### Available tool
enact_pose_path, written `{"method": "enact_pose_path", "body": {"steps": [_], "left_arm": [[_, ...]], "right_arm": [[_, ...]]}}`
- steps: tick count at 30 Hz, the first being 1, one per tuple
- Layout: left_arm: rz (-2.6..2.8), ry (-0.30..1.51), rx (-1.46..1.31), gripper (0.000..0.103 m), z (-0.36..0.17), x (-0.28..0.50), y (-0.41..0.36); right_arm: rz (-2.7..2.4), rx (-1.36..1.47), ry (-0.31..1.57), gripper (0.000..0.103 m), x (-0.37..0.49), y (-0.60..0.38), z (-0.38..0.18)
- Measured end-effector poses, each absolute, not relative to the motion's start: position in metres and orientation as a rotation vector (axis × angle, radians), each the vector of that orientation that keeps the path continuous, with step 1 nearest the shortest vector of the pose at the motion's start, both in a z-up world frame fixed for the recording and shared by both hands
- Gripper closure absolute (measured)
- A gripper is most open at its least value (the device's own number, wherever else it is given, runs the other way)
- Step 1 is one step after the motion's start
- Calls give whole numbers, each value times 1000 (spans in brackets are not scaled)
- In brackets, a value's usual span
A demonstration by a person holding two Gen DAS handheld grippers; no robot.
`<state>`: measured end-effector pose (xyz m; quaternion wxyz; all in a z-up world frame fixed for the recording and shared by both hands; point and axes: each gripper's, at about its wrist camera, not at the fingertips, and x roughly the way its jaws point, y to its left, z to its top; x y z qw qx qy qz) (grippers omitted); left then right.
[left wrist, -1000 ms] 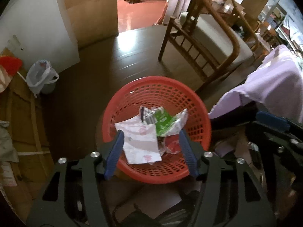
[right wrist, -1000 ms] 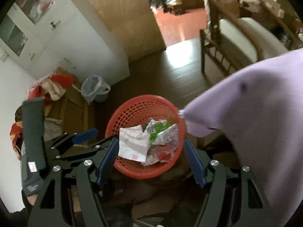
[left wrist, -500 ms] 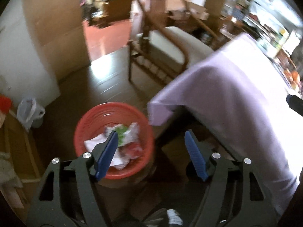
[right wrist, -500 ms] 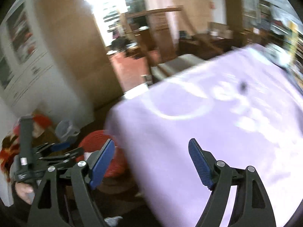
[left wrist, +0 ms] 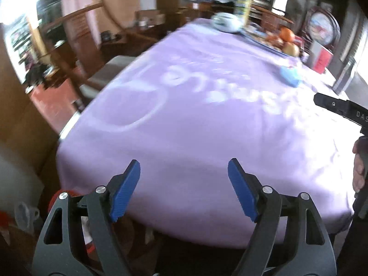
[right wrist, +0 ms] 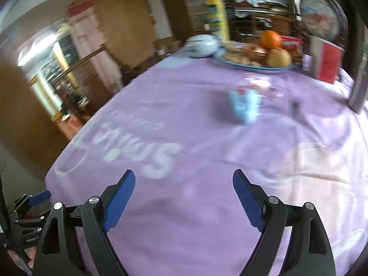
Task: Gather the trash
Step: 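Move both open tools back over the table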
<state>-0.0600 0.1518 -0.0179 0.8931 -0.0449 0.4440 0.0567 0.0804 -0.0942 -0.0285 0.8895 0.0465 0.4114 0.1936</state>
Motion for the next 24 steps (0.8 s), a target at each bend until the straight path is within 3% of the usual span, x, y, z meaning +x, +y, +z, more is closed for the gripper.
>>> {"method": "enact_pose_path", "body": {"steps": [9, 24], "left_arm": [[-46, 903, -13, 25, -1, 47, 55], [-101, 1010, 82, 24, -30, 180, -41]], "right_arm": [[246, 113, 842, 11, 127, -156, -21], [46, 343, 991, 5, 161, -227, -78]]}}
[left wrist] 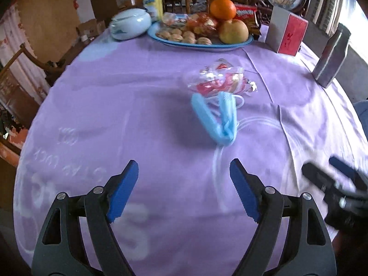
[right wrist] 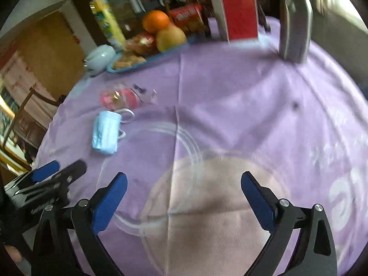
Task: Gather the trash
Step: 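Move both open tools back over the table, then grasp the blue face mask with the left gripper while the right gripper grasps the candy wrapper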
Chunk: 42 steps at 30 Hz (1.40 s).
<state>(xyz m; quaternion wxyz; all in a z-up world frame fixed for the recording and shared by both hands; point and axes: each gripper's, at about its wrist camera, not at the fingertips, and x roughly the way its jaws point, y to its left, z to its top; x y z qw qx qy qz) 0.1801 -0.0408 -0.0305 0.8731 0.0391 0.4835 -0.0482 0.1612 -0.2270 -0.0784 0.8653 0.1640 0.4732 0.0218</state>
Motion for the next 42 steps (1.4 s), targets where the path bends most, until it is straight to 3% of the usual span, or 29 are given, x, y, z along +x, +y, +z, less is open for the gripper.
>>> {"method": "enact_pose_path", "body": {"steps": [10, 11, 14, 15, 16, 17, 23, 31, 42], "left_arm": [[-115, 1073, 28, 24, -54, 236, -69], [-112, 1092, 10, 27, -58, 241, -69], [-102, 1088, 6, 50, -60, 243, -66], [-113, 1091, 6, 68, -58, 242, -65], [-127, 1095, -11, 77, -55, 240, -60], [-129, 1094, -22, 78, -53, 237, -55], [-81, 984, -12, 78, -25, 191, -1], [2, 831, -76, 78, -30, 168, 68], [-27, 854, -262, 78, -26, 175, 121]], "right_arm": [[57, 375, 959, 5, 156, -230, -72], [57, 372, 953, 5, 156, -229, -70], [49, 372, 957, 5, 156, -231, -71], [44, 372, 962, 5, 158, -232, -73], [38, 373, 967, 5, 159, -233, -75], [35, 375, 968, 5, 159, -234, -76], [29, 313, 909, 5, 160, -224, -76], [90, 178, 896, 6, 188, -181, -67], [104, -72, 850, 6, 272, -105, -52]]}}
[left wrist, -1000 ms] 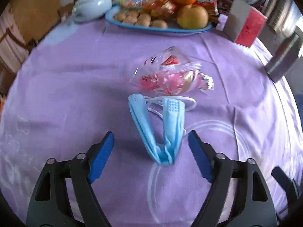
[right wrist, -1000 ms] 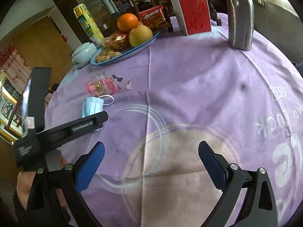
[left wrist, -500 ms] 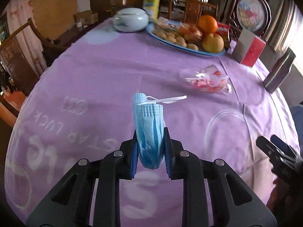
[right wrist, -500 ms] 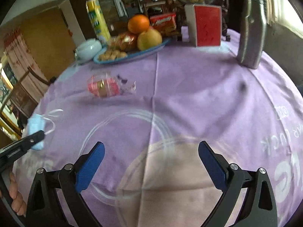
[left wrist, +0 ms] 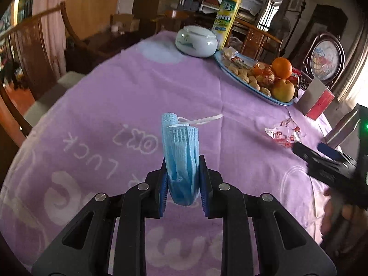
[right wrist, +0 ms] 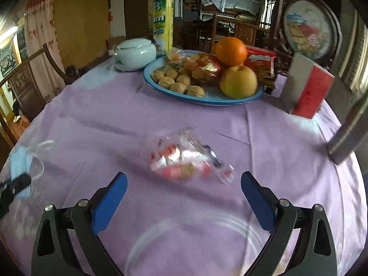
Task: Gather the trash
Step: 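Grasp the blue face mask with the left gripper while the right gripper grasps the candy wrapper, then carry the mask and wrapper over the red basket with both grippers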
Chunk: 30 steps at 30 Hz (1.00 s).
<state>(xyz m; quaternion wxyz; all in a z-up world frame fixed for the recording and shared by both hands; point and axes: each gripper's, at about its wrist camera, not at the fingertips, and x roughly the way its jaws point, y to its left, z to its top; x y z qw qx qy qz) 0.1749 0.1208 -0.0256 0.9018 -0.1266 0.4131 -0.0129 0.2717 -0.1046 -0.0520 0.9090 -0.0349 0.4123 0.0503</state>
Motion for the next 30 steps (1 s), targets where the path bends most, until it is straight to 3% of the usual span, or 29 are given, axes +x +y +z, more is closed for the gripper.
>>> {"method": "enact_pose_path", "body": {"steps": [4, 5, 6, 8, 10, 23, 30], "left_arm": [[-54, 902, -299, 78, -34, 179, 123], [-53, 908, -294, 78, -35, 179, 122], [-50, 914, -284, 78, -36, 180, 120], [-44, 914, -276, 78, -37, 180, 119], [-33, 911, -282, 78, -37, 182, 121], [-48, 933, -226, 78, -39, 167, 99], [-35, 855, -237, 78, -14, 60, 110]], "right_arm": [[75, -113, 860, 14, 291, -93, -57], [70, -120, 867, 29, 296, -92, -58], [73, -118, 878, 57, 298, -92, -60], [71, -110, 926, 56, 303, -92, -65], [83, -91, 913, 81, 292, -93, -61], [278, 90, 810, 83, 127, -117, -13], [387, 109, 825, 83, 84, -94, -16]]}}
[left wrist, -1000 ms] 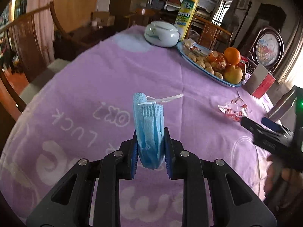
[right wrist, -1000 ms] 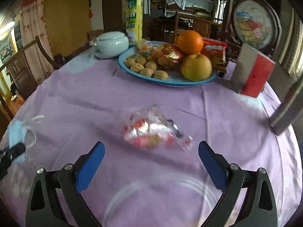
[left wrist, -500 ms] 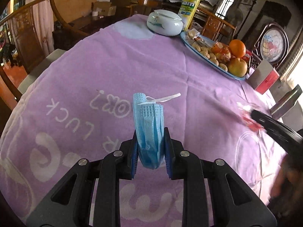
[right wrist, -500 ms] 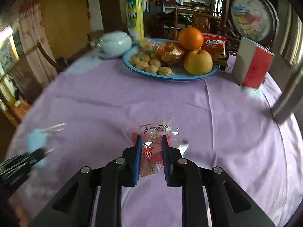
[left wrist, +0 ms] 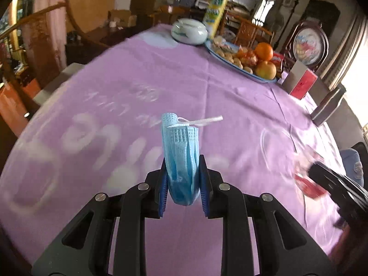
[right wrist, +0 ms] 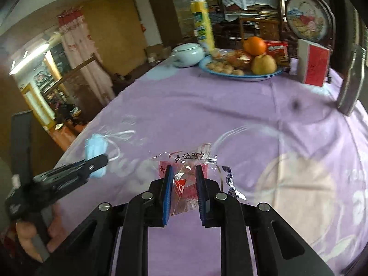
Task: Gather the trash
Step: 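Carry the mask and wrapper over the red basket with both grippers, then open both grippers to drop the mask and wrapper into the basket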
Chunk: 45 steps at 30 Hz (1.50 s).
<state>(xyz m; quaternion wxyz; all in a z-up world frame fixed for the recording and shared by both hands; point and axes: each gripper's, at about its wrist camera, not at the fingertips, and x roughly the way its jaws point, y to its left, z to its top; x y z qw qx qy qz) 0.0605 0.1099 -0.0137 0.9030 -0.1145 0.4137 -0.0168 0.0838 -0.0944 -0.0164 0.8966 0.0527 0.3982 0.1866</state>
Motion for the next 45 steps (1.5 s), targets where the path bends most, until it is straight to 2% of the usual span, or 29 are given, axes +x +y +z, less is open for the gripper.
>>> {"method": "enact_pose_path", "body": {"steps": [6, 16, 25, 36, 45], "left_arm": [[132, 797, -149, 78, -17, -31, 141], [371, 801, -284, 78, -38, -152, 241], [614, 843, -410, 78, -69, -224, 335], [742, 1004, -592, 78, -154, -259, 411], [758, 1054, -655, 78, -184, -263, 434]], "right_arm": [[522, 54, 824, 83, 47, -45, -21], [791, -78, 825, 84, -12, 67, -17], [1110, -236, 828, 83, -82, 205, -13], [1257, -414, 1002, 83, -130, 333, -81], [1256, -436, 1192, 83, -127, 393, -150]]}}
